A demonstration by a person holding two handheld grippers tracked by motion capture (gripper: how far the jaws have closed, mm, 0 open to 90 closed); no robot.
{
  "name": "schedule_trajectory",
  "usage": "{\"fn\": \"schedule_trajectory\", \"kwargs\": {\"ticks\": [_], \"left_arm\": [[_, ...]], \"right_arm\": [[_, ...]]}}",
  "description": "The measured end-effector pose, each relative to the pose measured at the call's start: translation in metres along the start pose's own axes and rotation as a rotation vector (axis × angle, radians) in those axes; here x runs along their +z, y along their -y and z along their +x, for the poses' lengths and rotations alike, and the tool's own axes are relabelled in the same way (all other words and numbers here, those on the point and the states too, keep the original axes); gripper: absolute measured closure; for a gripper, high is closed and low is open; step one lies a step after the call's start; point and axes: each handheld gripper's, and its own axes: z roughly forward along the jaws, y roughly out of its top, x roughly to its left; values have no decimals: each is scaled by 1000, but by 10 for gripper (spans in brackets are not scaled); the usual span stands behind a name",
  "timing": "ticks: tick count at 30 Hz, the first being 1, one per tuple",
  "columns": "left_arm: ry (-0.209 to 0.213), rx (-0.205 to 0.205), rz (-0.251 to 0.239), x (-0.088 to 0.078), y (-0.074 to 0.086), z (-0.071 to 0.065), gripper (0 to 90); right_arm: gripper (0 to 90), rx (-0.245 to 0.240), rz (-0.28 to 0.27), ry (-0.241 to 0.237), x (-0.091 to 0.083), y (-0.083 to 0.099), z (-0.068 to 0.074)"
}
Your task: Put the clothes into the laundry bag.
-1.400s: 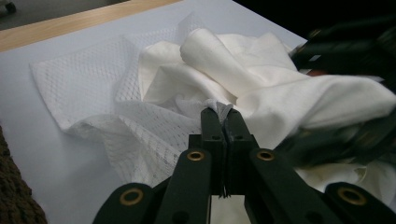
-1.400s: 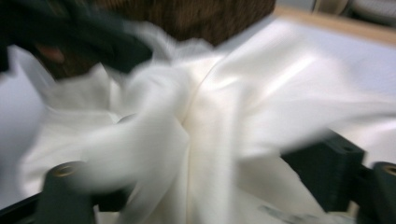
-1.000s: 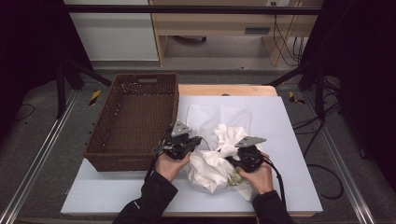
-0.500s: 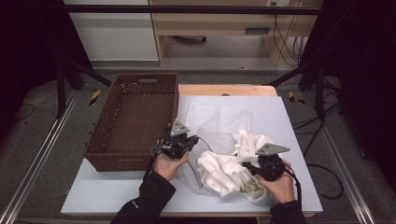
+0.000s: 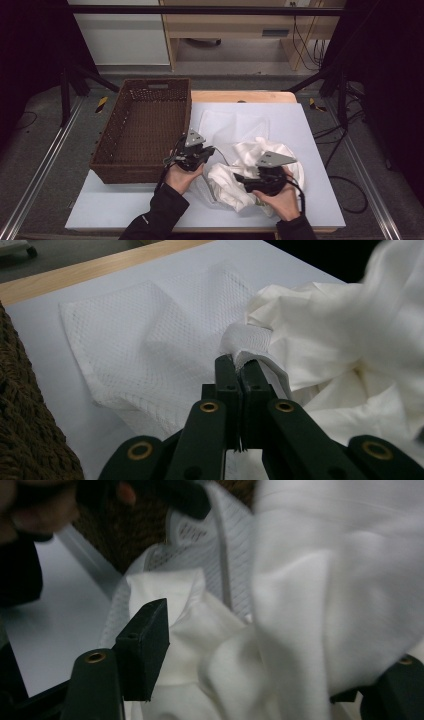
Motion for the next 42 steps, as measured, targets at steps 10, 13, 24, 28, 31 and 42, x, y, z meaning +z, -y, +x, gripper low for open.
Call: {"fn": "schedule_trajectory", "kwargs": {"ticks": [10,13,24,28,31,42], "left_arm": [[-11,-6,3,-2,2,2,892],[-14,-14,-1,-5,3,6,892],[-3,13,7,-2,2,2,890],[2,14,3,-3,-1,2,891],[-1,7,4,-3,-2,3,892],[12,16,2,-3,-8,-2,892]], "right_arm": [[754,-24,178,37,20,21,-2],[765,-10,167,63,4,21,-10],[744,-14,213,200,-25,34,-32],[580,80,122,143,-30,29,-38],[461,141,-54,118,-55,19,-44],[274,-8,66,48,10,4,3]]}}
